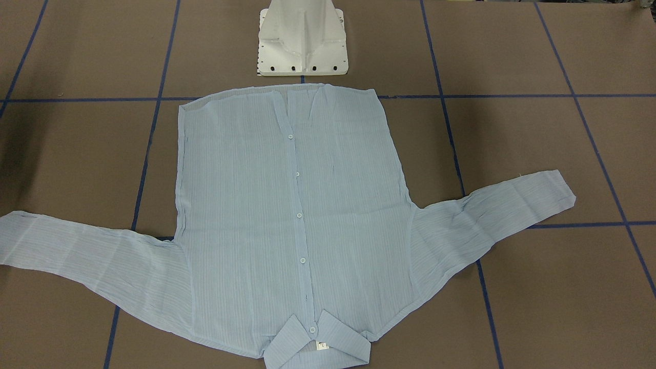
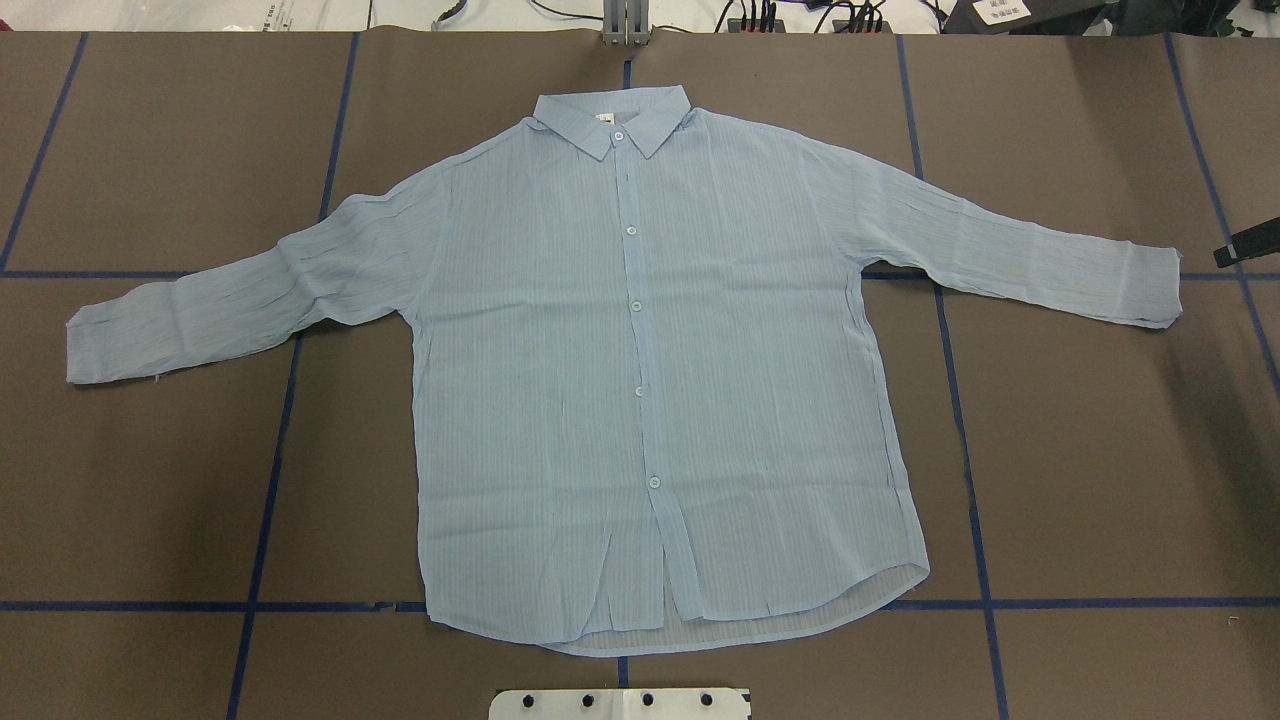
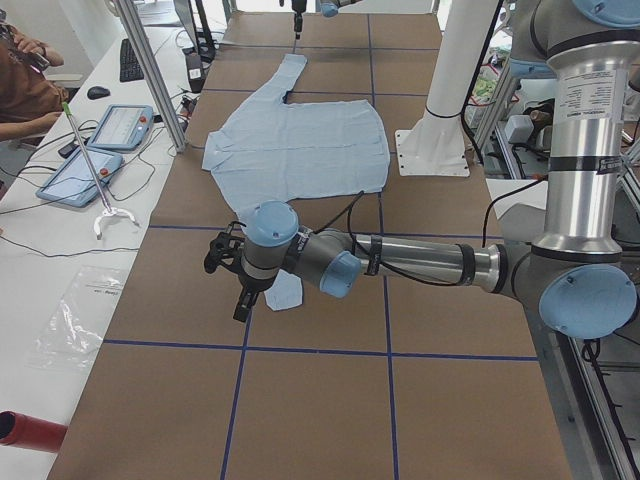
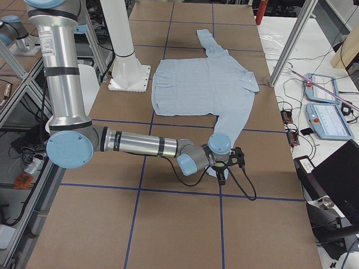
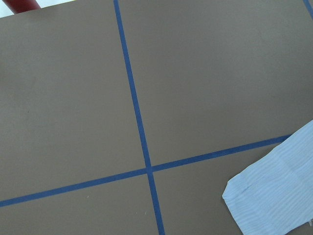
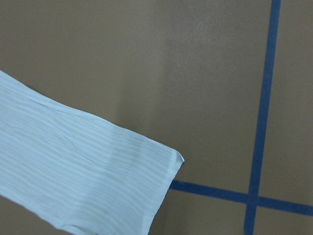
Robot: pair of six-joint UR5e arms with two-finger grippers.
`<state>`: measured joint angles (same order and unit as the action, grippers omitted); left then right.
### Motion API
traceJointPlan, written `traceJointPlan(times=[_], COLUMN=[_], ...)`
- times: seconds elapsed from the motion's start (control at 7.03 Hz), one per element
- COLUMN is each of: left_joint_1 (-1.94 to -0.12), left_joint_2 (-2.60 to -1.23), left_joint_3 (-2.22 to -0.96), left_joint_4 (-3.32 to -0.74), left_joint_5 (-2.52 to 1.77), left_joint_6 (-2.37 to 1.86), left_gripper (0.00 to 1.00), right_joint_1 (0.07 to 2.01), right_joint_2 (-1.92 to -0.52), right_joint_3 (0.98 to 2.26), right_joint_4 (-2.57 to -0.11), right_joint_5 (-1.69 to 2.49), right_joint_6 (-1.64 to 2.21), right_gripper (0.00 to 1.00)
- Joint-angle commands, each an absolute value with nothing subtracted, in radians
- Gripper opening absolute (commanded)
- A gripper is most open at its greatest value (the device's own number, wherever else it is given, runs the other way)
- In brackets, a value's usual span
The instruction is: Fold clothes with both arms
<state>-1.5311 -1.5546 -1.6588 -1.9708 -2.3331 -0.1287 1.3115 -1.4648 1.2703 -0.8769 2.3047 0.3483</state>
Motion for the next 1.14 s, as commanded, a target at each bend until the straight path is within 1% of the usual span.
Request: traceJointPlan(times=[0.0,0.14,0.28,0.57,0.71,0.85,1.0], left_joint_1=[-1.529,-1.529,-1.529,-1.529,-1.529,-1.529,-1.529], left_joint_2=[-1.559,-1.559,-1.56,-1.56,-1.56,-1.56,-1.56], left_joint_3=[-1.654,-1.654,-1.654,-1.649,-1.654,-1.655,-1.655], left_joint_4=[-1.974,-1.976,-1.982,-1.982,-1.982,-1.983,-1.983], left_joint_5=[-2.335,-2.335,-2.335,-2.335,-2.335,-2.335,-2.335], left_joint_6=[-0.126,-0.124,-0.124,-0.126,-0.127,-0.127,-0.127], left_gripper=[1.0,1.0,1.0,0.99,1.0,0.99,0.99], right_joint_1=[1.214,1.197,1.189,1.189,1.189,1.184,1.18], right_joint_2=[-1.456,-1.454,-1.45,-1.45,-1.45,-1.448,-1.447], right_joint_3=[1.197,1.186,1.183,1.184,1.184,1.184,1.186], right_joint_4=[-0.769,-0.769,-0.769,-0.772,-0.779,-0.784,-0.787], right_joint_5=[2.235,2.227,2.229,2.235,2.235,2.235,2.235], right_joint_6=[0.408,0.41,0.413,0.413,0.413,0.413,0.413], right_gripper=[1.0,1.0,0.96,0.62,0.5,0.42,0.24])
